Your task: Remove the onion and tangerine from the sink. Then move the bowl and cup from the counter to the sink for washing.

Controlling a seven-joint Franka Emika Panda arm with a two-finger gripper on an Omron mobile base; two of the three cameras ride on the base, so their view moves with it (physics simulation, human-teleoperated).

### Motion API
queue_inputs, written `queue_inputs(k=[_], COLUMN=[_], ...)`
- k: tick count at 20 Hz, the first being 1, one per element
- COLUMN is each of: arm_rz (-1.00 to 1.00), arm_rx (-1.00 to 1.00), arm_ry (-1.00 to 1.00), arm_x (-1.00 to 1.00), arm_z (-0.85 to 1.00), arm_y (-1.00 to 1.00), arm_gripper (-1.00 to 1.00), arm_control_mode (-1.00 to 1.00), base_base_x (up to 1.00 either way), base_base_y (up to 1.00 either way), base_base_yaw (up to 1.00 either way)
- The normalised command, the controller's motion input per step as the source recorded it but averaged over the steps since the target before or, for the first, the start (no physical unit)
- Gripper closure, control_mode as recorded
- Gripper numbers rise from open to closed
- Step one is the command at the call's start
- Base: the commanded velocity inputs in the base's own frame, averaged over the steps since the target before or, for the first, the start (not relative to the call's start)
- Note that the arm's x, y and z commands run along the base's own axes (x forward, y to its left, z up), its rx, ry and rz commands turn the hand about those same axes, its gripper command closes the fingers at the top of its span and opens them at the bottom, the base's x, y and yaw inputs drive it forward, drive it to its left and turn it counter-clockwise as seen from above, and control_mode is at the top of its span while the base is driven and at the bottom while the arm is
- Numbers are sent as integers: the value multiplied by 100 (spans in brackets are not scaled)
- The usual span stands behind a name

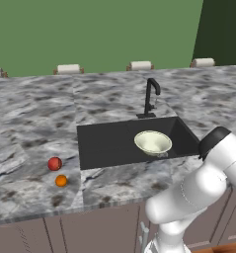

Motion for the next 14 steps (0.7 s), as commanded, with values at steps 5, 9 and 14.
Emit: queue_inputs(k=[5,9,14], arm_rz=[6,8,8], arm_rx=[3,1,0], arm_ry=[2,3,3], arm_x=[0,4,9], arm_z=[-1,0,-1], arm_y=[-12,-17,-19], arm_gripper=[-100,-100,-100], arm_control_mode=[-100,-100,-100], base_base_x=[0,0,0], base_base_y=[0,0,0], base_base_yaw=[0,0,0])
